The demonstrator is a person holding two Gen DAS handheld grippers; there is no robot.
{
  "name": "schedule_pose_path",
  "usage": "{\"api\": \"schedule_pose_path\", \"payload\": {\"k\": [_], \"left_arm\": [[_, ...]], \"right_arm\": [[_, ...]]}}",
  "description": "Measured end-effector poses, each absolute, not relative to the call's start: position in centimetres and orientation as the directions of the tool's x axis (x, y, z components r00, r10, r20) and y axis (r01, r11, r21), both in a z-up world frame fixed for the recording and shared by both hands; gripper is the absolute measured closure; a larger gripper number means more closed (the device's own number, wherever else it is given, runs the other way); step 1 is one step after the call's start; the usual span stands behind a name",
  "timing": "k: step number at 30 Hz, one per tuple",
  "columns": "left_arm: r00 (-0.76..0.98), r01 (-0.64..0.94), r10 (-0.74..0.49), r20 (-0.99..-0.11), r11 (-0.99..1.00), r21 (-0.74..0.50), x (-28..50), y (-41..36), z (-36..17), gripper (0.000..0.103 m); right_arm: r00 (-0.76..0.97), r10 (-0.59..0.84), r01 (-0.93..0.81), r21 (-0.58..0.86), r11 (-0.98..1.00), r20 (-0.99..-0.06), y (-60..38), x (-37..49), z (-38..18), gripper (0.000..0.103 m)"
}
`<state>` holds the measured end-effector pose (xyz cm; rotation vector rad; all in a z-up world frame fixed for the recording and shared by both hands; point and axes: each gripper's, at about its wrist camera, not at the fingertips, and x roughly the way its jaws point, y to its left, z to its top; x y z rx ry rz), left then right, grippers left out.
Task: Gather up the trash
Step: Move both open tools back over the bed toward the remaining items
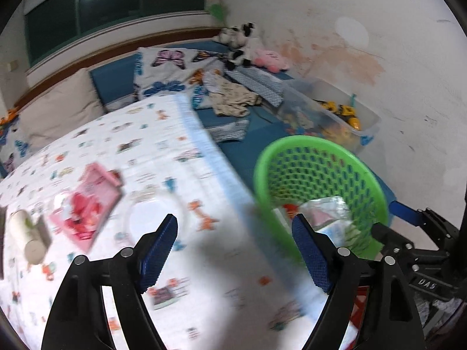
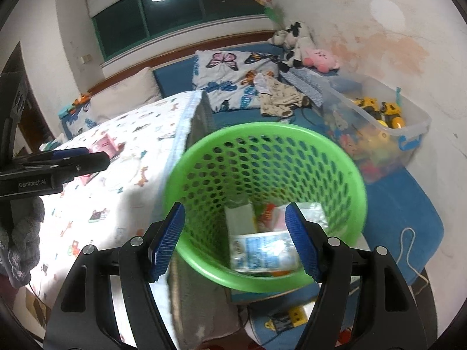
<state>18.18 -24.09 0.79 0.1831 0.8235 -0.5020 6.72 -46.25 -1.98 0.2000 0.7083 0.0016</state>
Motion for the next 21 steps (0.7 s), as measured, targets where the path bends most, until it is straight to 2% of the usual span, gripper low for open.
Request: {"api": "schedule_pose_path", "payload": {"k": [21], "left_arm": [[0.653, 0.182, -0.166, -0.739, 0.981, -0.059, 22.6, -7.1, 0.2, 0.032]], "right_arm": [[0.696, 0.244, -0.198, 0.146, 0.969, -0.675, -34.4, 14.3, -1.6, 0.029]]}}
